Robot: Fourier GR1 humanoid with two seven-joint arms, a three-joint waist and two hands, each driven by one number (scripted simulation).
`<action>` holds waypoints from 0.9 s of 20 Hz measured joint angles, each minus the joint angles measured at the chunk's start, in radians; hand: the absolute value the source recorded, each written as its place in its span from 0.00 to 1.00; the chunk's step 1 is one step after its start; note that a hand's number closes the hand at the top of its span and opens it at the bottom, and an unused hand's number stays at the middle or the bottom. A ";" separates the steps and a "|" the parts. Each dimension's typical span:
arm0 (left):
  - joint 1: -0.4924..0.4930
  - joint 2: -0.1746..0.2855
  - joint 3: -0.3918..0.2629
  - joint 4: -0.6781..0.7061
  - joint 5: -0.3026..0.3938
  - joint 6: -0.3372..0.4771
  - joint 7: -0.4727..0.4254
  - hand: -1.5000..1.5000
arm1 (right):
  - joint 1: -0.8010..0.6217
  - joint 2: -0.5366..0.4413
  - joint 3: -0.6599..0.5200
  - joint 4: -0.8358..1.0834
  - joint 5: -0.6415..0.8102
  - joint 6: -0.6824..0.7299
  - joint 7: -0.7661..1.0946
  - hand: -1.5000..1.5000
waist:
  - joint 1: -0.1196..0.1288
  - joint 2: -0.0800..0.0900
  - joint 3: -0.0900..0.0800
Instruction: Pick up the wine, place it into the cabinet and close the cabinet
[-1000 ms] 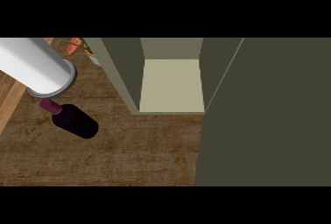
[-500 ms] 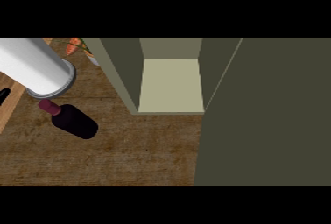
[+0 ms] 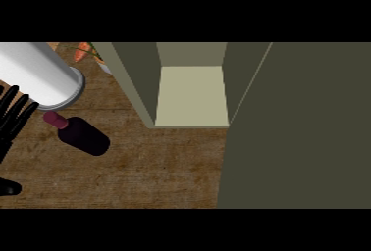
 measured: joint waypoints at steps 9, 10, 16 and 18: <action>-0.039 -0.004 0.020 0.204 -0.127 -0.056 -0.180 0.00 | 0.032 0.008 0.010 -0.005 0.005 0.012 -0.026 0.00 | -0.002 0.000 0.000; -0.052 -0.008 0.015 0.233 -0.153 -0.055 -0.207 0.00 | 0.029 0.009 0.009 -0.004 0.006 0.013 -0.030 0.00 | -0.002 0.000 0.000; -0.086 0.001 0.012 0.391 -0.211 -0.094 -0.312 0.00 | 0.039 0.005 -0.001 -0.008 0.005 0.022 -0.029 0.00 | -0.003 0.000 0.000; -0.098 0.000 0.004 0.428 -0.234 -0.096 -0.338 0.00 | 0.018 0.005 0.002 -0.010 0.005 0.013 -0.004 0.00 | -0.003 0.000 0.000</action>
